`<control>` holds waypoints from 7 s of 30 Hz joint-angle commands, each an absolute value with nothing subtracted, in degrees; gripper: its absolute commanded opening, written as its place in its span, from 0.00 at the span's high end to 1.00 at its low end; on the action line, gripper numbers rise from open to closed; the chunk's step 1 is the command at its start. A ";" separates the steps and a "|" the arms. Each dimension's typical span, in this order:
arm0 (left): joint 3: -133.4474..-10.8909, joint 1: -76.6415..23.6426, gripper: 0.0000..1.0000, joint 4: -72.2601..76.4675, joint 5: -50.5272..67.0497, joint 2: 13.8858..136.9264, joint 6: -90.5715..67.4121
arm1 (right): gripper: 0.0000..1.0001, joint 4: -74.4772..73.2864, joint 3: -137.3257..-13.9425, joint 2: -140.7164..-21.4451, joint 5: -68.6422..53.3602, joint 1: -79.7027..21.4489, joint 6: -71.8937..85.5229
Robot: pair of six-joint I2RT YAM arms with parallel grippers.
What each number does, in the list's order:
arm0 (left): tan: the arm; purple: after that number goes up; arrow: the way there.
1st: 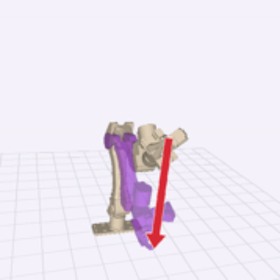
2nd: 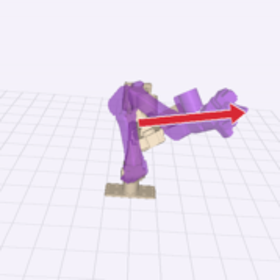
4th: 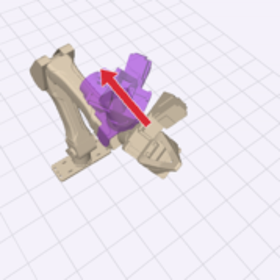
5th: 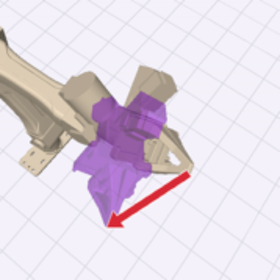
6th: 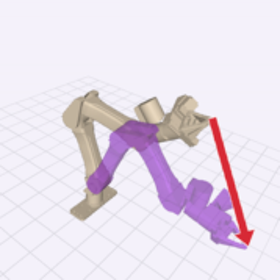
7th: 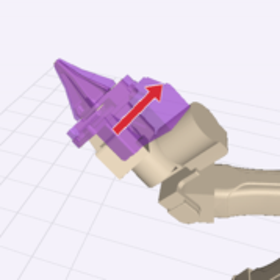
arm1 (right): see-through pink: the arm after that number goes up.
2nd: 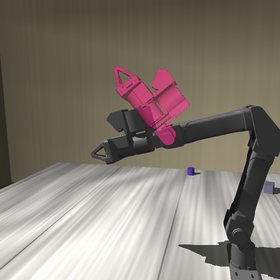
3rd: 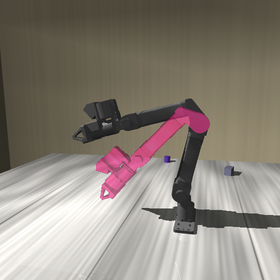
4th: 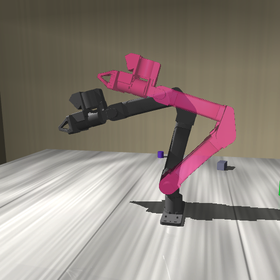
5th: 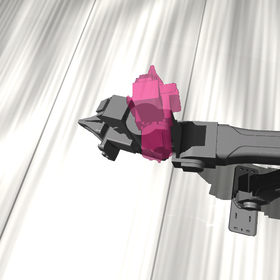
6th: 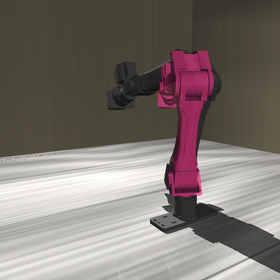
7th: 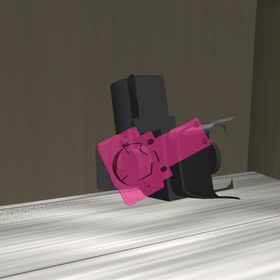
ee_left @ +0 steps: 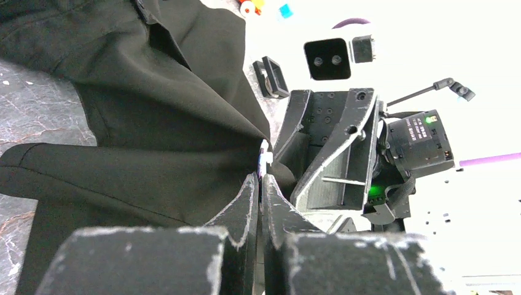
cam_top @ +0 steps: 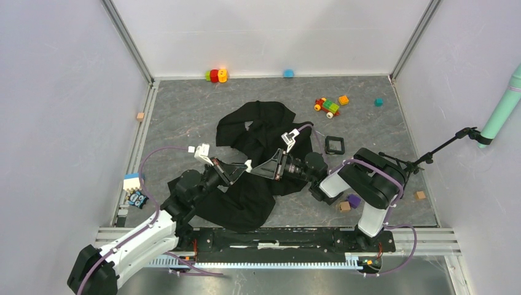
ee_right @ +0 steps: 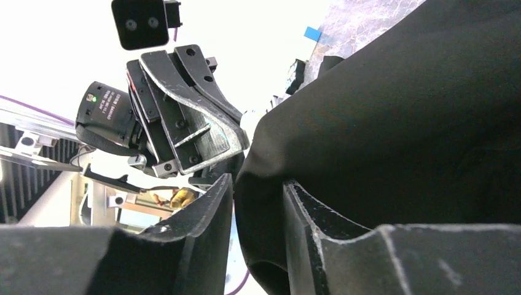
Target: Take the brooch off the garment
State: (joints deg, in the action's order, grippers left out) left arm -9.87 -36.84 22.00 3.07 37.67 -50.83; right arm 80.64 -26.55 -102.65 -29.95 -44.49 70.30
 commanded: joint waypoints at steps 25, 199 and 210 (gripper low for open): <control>-5.10 -36.91 0.98 33.34 4.81 32.14 -54.61 | 0.51 83.05 -29.70 -102.85 -25.76 -43.77 73.03; -25.66 -30.34 0.98 16.73 32.25 38.43 -49.17 | 0.87 74.71 -30.58 -88.26 -35.63 -41.39 62.26; -25.22 -30.40 0.98 17.00 32.93 36.84 -48.74 | 0.90 69.52 -29.70 -87.78 -31.99 -41.33 60.78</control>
State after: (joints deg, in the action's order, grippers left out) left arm -24.75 -29.67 12.84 28.25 39.05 -49.19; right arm 73.91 -29.10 -87.88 -36.84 -41.28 63.64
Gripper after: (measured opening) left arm 0.042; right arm 0.119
